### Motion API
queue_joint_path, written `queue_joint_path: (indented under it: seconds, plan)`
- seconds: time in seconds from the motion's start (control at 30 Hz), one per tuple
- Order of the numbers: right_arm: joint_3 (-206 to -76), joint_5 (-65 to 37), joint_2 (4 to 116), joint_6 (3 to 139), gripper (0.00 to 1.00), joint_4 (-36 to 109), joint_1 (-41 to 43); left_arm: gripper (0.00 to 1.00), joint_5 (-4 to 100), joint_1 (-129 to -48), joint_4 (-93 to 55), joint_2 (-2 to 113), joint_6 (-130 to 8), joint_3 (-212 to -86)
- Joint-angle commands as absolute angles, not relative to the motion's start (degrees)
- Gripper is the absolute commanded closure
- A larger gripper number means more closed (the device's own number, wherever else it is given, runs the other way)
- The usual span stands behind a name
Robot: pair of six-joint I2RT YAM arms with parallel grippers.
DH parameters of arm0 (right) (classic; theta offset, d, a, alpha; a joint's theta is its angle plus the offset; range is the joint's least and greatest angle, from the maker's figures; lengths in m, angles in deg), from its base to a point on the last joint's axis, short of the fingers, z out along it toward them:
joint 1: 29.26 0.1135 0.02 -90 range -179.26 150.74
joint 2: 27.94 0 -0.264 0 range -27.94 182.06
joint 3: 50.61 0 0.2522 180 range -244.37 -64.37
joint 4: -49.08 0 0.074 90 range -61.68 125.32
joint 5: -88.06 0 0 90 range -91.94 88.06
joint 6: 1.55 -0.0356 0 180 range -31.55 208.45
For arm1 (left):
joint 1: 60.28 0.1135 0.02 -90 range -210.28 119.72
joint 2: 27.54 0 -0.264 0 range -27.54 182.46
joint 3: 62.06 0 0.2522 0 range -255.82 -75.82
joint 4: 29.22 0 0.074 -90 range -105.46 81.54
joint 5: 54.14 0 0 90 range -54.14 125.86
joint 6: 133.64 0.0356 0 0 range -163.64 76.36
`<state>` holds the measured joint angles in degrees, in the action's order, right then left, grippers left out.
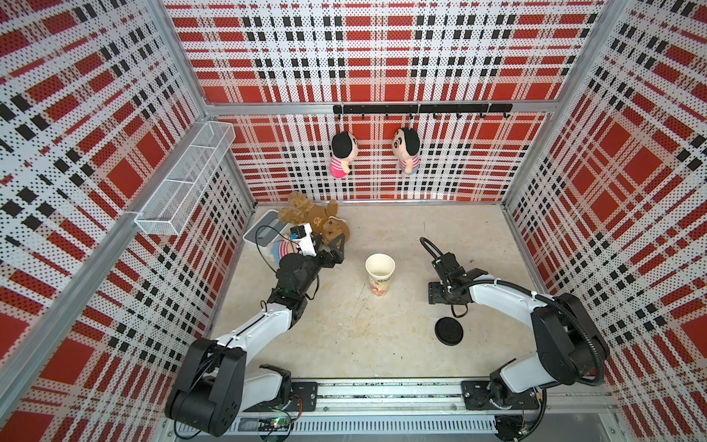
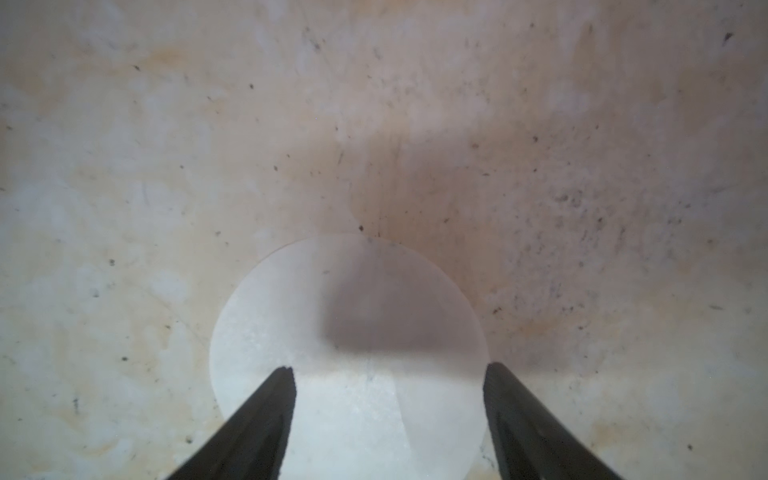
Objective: Put the leak-proof paper on the milk tea cups
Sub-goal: Pick up the leak-proof paper from the center of the board.
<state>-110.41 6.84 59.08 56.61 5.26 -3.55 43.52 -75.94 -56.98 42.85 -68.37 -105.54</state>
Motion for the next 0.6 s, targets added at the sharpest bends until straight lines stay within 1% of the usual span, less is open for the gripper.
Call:
queue_joint_path:
  seconds: [0.0,0.07,0.13,0.2,0.37,0.57]
  plan:
    - [-108.73,6.5,60.01,53.8,0.28,5.66,-4.37,0.02,44.19,-75.33,-57.29,41.38,-66.67,-105.11]
    - [-107.92,5.61,60.61,53.59,0.3,6.92,-4.76,0.02,44.64,-75.23,-57.28,41.05,-66.45,-105.09]
    - [-107.45,4.99,61.55,53.59,0.36,8.1,-4.98,0.02,44.82,-75.25,-57.29,40.84,-66.4,-105.14]
    - [-107.27,5.29,62.56,53.32,0.46,8.55,-5.17,0.02,45.25,-75.2,-57.28,40.72,-66.22,-105.15]
    - [-107.74,8.0,63.46,53.02,0.66,8.57,-5.27,0.02,46.03,-75.18,-57.25,40.31,-66.06,-105.04]
    - [-109.1,8.64,61.61,53.69,0.76,9.79,-5.23,0.02,47.37,-75.04,-57.28,39.71,-66.38,-105.08]
